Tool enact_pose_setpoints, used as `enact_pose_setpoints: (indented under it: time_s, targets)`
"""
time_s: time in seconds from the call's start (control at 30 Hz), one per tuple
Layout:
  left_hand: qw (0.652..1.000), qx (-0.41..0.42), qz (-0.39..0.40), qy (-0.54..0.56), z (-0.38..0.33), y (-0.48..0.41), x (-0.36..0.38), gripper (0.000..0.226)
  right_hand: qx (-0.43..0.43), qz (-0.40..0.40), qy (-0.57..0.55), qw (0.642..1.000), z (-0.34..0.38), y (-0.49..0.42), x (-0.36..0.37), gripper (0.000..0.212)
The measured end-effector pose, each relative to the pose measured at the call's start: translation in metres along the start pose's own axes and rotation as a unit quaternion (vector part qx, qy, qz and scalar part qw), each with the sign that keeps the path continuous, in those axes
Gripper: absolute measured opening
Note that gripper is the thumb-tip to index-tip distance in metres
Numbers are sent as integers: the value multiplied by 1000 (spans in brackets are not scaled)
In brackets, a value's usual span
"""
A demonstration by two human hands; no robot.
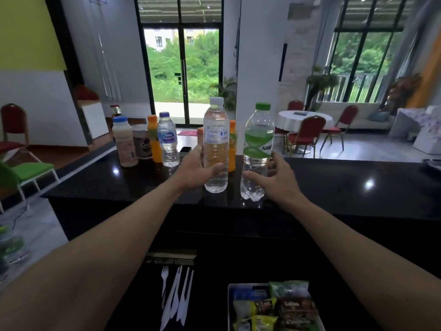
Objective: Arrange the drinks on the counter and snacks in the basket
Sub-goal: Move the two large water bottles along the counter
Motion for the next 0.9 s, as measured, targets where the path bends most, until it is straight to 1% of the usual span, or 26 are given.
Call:
enact_pose_setpoints:
  time_s: [0.17,0.33,0.47,0.57,0.7,0.8,0.9]
  targets:
    - [1000,18,7,1,-25,-17,53,52,-3,-29,11,1000,-15,-2,-50,51]
    - [1000,24,17,12,-43,-40,111,59,0,-61,25,998,-32,-7,-100,54]
    - [999,37,19,9,-55,-61,155,51,7,-88,39,995,-51,-17,-143,61]
    - [999,38,18,5,-59,-78,182,53,18,-114,53,992,-67,-28,-174,67]
    - [999,35,10,16,-59,-101,214,53,16,-141,60,988,-83,-43,-208,69]
    - [999,34,3,18,-58,-119,237,52,24,-146,67,987,-95,-58,-228,73]
    - [999,38,0,15,-55,-137,257,53,27,-149,75,986,-105,-73,-245,71]
Point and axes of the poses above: each hand's wrist, its own y-axis away from the middle knuckle, its own x-axis out of the palm, z = x × y, the point moved 5 cm from there along -y, towards the middle knuckle, and after that the axes turned 14 degrees about x, right-handed, at the moved point
